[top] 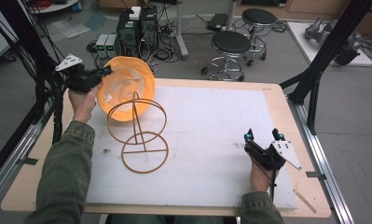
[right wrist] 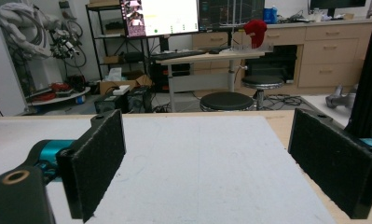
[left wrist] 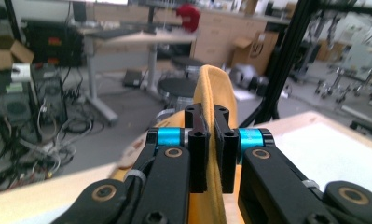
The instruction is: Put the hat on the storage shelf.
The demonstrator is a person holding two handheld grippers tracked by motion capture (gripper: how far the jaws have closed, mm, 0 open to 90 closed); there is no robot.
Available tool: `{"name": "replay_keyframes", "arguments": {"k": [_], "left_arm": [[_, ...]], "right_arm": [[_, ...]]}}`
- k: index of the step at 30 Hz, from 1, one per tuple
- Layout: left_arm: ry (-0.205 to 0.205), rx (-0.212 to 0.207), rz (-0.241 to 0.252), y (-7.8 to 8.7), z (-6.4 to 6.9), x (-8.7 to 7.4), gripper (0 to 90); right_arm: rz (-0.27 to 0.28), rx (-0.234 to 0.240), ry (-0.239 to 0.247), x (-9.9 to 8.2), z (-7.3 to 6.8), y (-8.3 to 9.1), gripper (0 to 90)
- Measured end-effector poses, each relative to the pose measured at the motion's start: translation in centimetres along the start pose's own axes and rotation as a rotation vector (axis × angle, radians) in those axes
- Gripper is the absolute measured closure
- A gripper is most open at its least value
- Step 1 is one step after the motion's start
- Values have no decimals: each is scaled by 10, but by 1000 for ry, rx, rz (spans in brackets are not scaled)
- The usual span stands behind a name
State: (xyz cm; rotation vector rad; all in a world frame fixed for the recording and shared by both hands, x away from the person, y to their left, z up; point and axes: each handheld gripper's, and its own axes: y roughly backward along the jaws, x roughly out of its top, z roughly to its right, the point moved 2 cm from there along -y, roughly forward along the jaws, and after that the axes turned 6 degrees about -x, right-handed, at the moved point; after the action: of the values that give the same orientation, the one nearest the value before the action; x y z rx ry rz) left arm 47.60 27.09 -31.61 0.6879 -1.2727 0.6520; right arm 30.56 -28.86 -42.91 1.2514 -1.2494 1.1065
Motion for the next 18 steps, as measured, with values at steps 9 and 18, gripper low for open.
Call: {"name": "replay_keyframes", "arguments": {"k": [9, 18], "left_arm": [[-39, -18, 119, 15, 15, 18, 866], [-81, -10, 217, 33, 30, 34, 866]], "right_arm": [[-4, 0, -13, 0, 0, 0, 99], [-2, -1, -20, 0, 1, 0, 99]]}}
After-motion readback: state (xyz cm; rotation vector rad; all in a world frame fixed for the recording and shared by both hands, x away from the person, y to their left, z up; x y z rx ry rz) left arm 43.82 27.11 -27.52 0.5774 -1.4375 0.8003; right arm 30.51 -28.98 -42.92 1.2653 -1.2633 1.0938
